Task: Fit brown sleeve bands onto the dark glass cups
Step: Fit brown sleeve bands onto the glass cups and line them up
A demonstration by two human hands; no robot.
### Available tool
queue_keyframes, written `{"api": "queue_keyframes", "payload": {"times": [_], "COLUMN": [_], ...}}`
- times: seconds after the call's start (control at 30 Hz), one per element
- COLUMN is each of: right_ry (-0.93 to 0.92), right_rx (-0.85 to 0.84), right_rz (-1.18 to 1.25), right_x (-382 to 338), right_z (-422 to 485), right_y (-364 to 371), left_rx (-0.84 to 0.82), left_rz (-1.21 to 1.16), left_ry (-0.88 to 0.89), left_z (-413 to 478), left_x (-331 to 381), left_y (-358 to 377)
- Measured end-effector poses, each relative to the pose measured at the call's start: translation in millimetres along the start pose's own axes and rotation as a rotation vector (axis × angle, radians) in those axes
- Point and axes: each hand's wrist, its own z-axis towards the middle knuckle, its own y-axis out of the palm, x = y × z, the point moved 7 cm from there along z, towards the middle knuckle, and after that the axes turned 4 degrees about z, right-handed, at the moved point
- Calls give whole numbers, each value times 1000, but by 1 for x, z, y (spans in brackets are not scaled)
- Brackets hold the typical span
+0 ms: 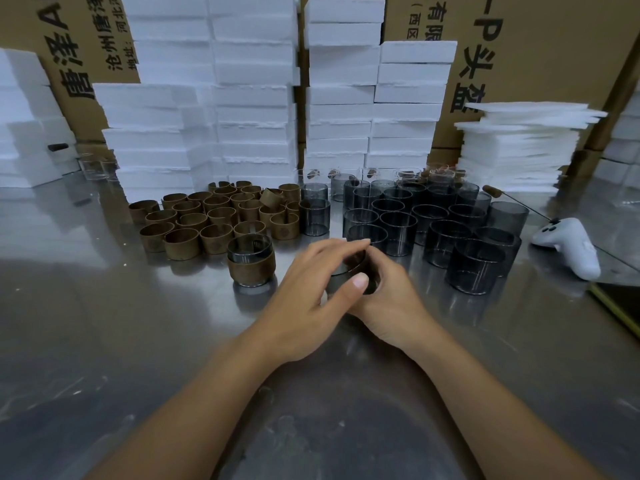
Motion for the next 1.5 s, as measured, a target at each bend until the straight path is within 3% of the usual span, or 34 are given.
{"api": "queue_keyframes", "payload": {"times": [0.7, 1.0, 1.5], "right_ry": [187, 149, 120], "right_rx": [208, 138, 2], "right_rz": [256, 258, 222], "right_x": [14, 10, -3], "right_z": [1, 0, -5], "right_y": [-19, -12, 0], "left_rx": [165, 134, 67], "left_rz": [64, 21, -12], "left_ry": [-26, -141, -130], "left_z": [2, 3, 4], "left_x": [-8, -21, -22], "left_y": [-11, -9, -2]}}
